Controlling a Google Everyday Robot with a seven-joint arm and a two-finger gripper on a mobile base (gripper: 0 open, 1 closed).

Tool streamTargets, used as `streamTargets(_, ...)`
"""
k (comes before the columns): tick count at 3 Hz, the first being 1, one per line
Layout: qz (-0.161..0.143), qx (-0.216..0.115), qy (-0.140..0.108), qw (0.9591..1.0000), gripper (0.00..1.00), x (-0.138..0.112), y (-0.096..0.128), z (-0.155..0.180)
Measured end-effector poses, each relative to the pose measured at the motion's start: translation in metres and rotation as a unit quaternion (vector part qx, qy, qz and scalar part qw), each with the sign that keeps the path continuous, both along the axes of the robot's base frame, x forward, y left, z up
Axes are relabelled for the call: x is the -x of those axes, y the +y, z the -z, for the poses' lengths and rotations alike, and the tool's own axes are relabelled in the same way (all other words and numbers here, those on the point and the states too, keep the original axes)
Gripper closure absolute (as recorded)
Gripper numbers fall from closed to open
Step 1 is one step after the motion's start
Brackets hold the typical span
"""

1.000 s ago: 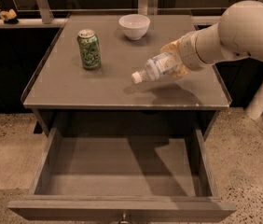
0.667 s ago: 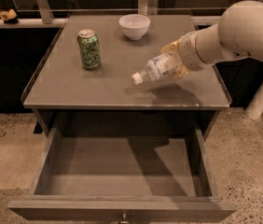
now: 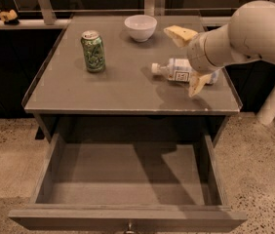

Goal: Pick blue plastic bottle from top drawer and place on counter

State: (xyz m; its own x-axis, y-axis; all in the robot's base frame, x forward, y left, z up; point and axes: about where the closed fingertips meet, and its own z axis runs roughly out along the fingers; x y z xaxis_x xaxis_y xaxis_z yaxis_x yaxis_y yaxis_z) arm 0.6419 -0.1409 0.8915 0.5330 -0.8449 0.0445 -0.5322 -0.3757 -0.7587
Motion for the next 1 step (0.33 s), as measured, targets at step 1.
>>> streamTargets(1, 0.0, 0.0, 0.0, 1.0, 0.0, 0.0, 0.0, 0.0)
